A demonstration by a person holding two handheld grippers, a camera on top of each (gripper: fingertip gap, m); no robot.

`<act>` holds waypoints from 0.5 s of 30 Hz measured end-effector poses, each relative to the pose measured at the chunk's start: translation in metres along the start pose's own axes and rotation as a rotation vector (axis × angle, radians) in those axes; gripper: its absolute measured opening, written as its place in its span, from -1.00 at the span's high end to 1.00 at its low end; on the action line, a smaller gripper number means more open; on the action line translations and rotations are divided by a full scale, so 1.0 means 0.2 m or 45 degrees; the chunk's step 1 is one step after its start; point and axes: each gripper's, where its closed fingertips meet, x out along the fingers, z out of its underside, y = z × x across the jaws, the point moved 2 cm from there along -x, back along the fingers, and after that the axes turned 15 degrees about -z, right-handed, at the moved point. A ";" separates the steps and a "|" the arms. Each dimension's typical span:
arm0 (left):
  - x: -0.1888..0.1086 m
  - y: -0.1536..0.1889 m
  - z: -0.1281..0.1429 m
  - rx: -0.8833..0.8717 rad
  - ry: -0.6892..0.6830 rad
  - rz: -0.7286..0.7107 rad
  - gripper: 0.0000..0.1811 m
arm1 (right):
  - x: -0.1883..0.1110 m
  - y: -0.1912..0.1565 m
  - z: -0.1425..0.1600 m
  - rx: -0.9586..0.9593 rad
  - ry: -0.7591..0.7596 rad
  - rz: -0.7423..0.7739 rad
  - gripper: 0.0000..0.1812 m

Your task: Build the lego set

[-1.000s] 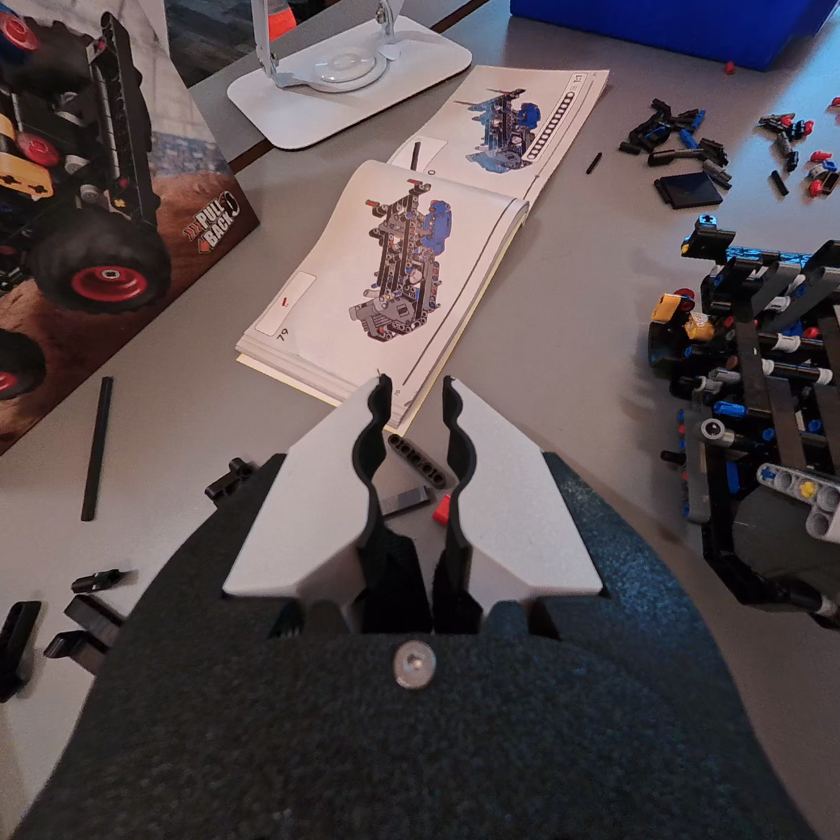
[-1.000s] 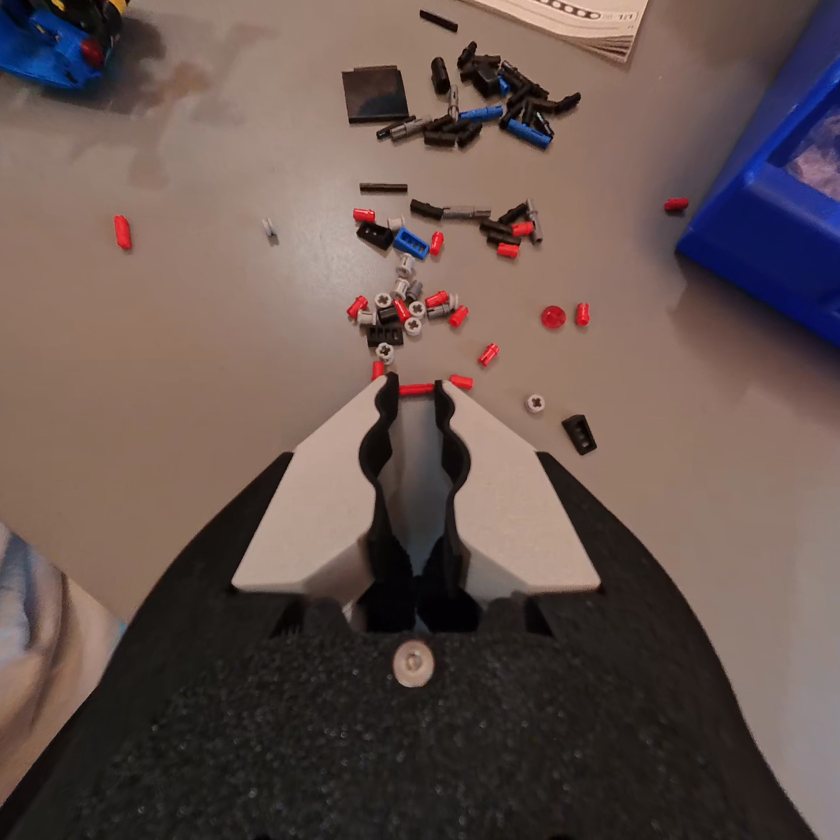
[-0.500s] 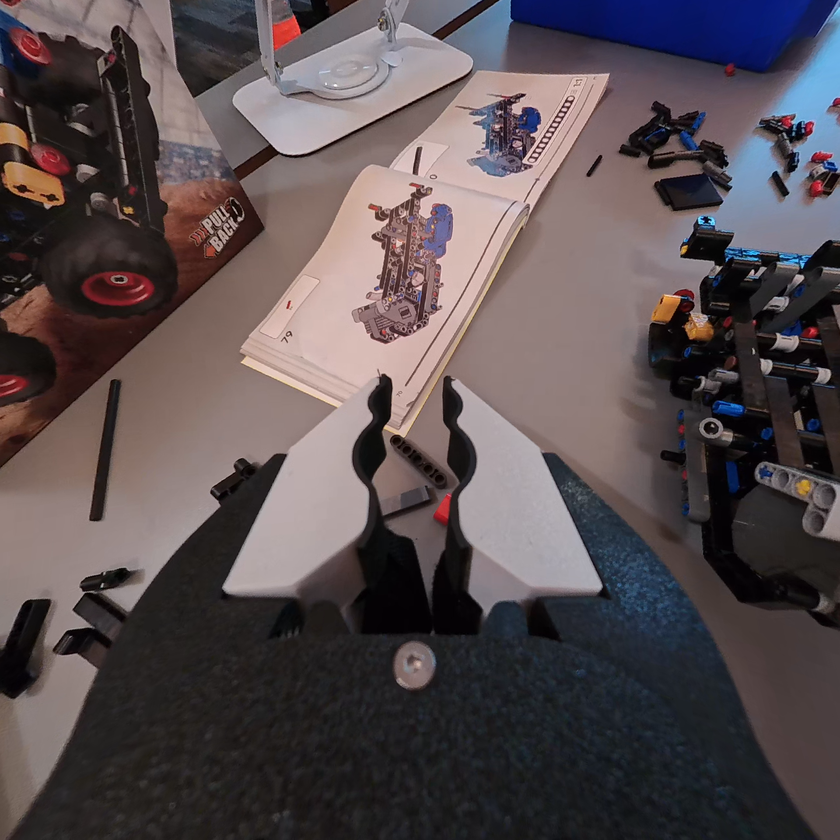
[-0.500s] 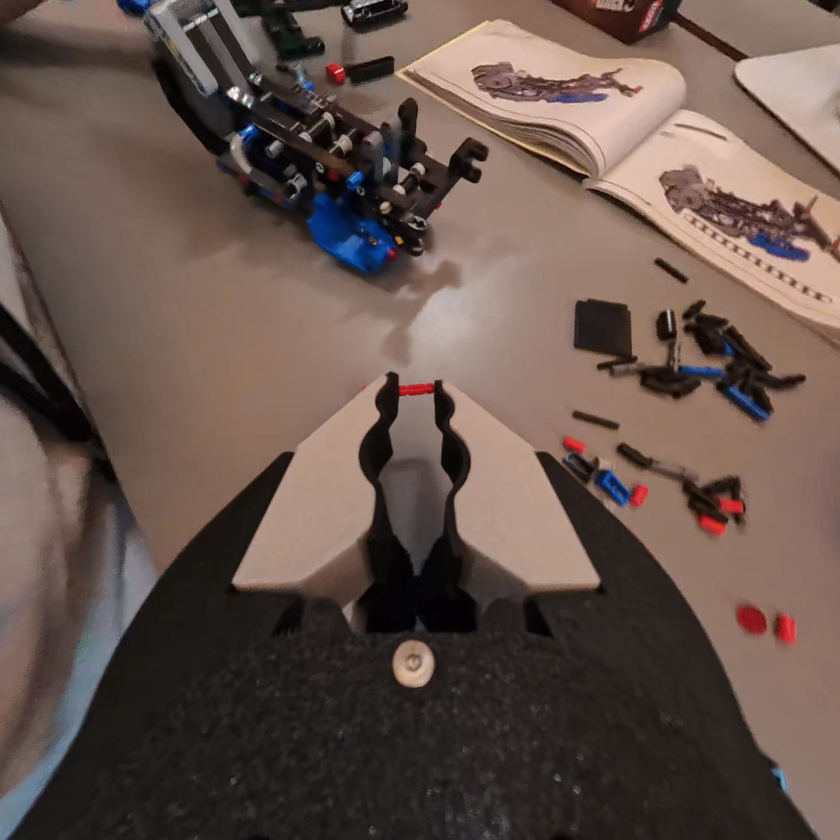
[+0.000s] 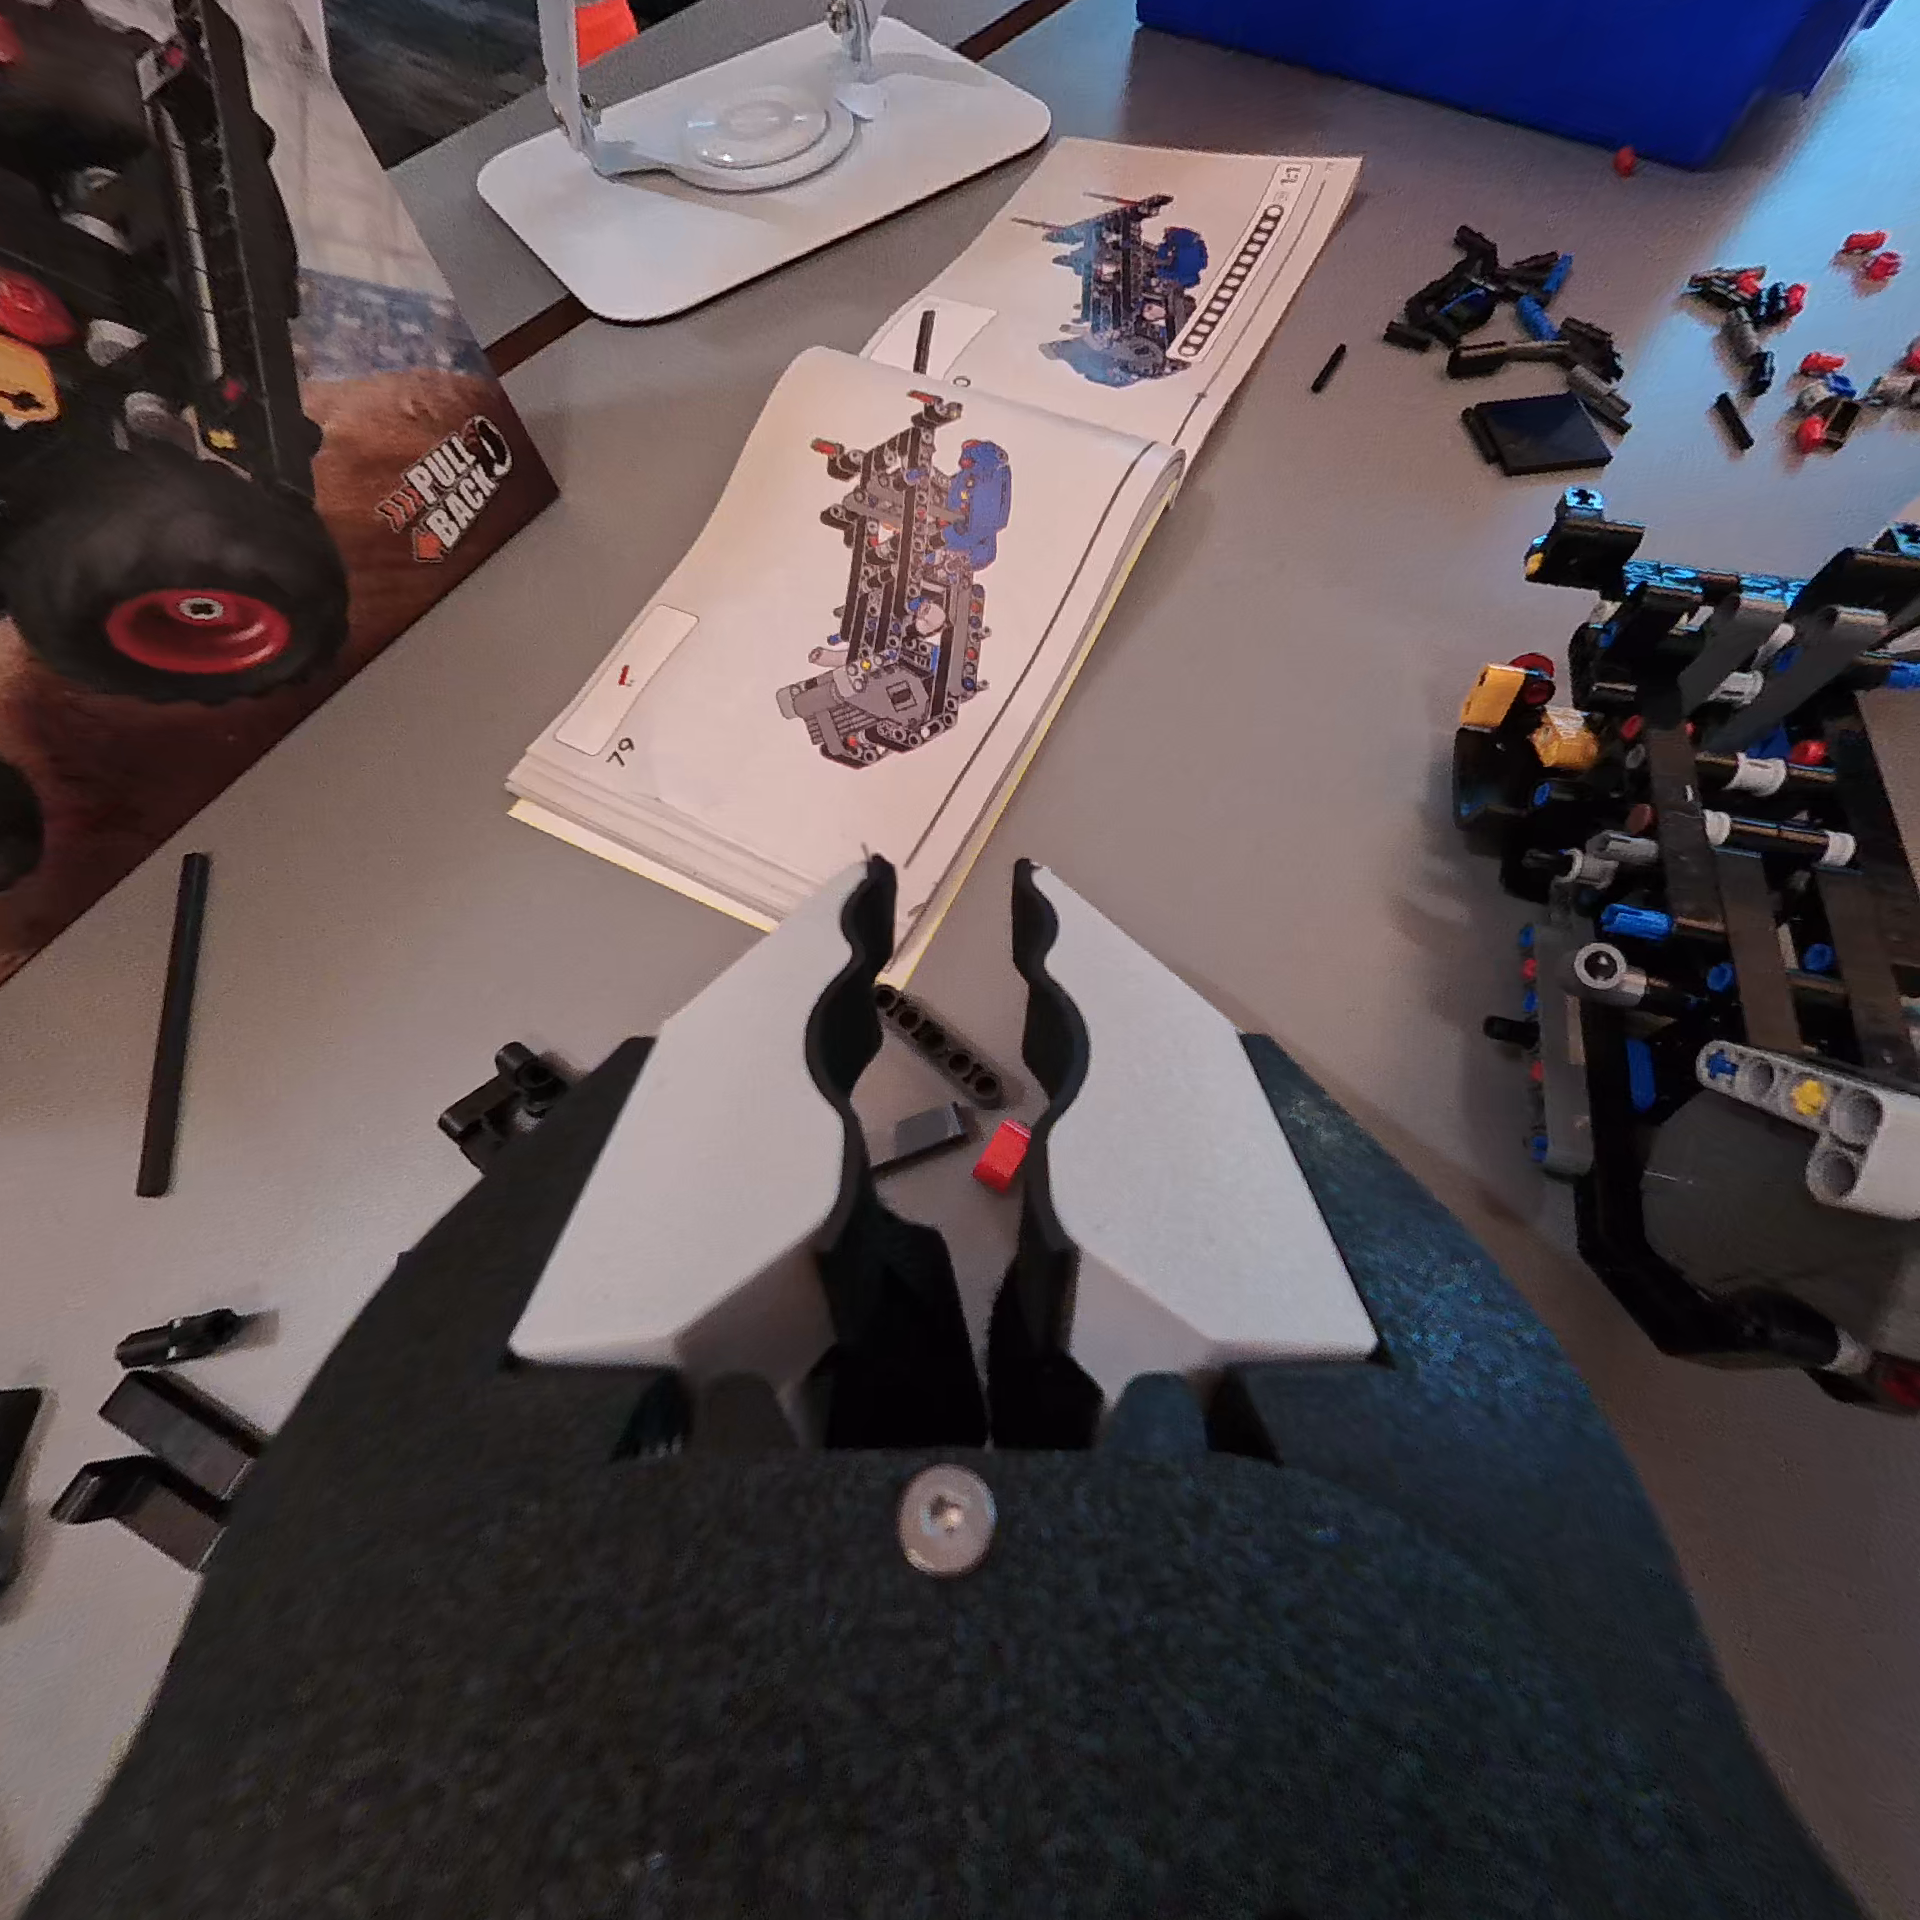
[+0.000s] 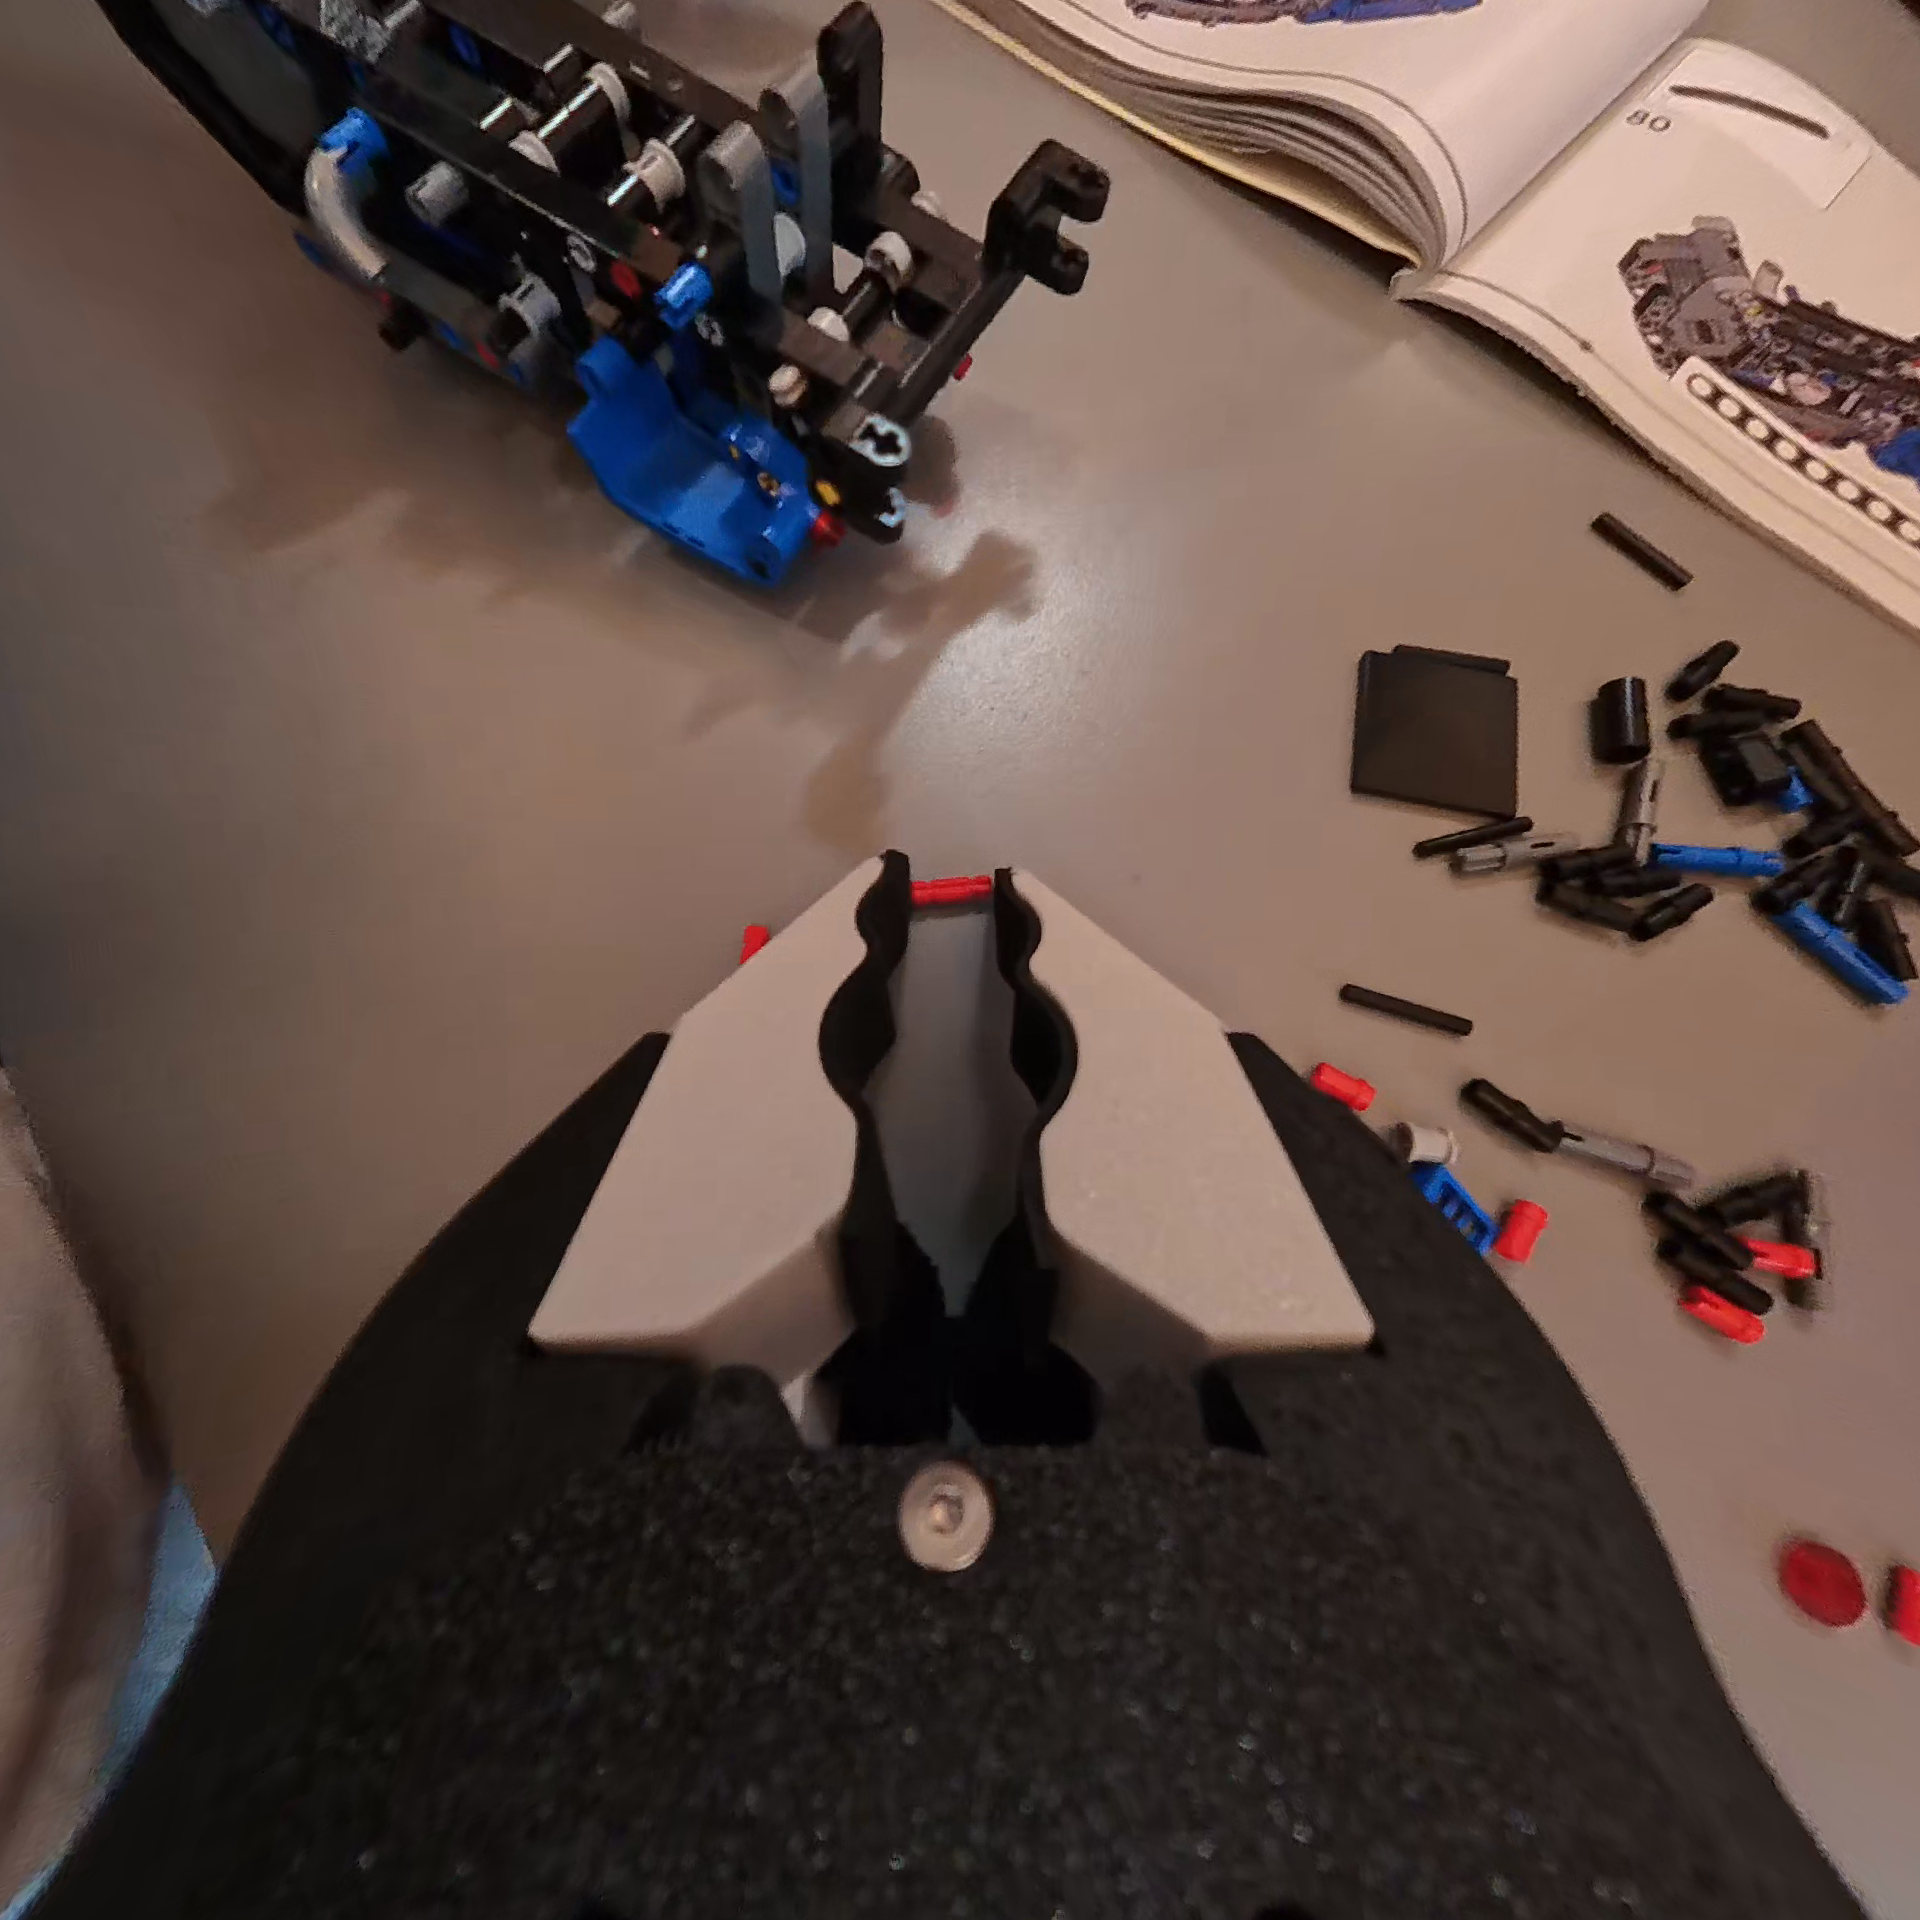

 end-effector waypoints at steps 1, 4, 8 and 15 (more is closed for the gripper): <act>0.00 0.00 0.00 0.000 0.000 0.003 0.78 | 0.00 0.00 0.00 0.012 0.004 -0.010 0.78; 0.00 -0.01 0.01 0.000 -0.004 -0.001 0.78 | -0.02 0.01 -0.01 0.043 0.044 -0.022 0.72; 0.01 -0.02 0.01 -0.005 -0.012 -0.004 0.78 | -0.08 0.04 -0.07 0.035 0.184 0.040 0.72; 0.02 -0.02 0.02 0.068 -0.014 -0.055 0.78 | -0.18 0.08 -0.11 0.050 0.246 0.148 0.73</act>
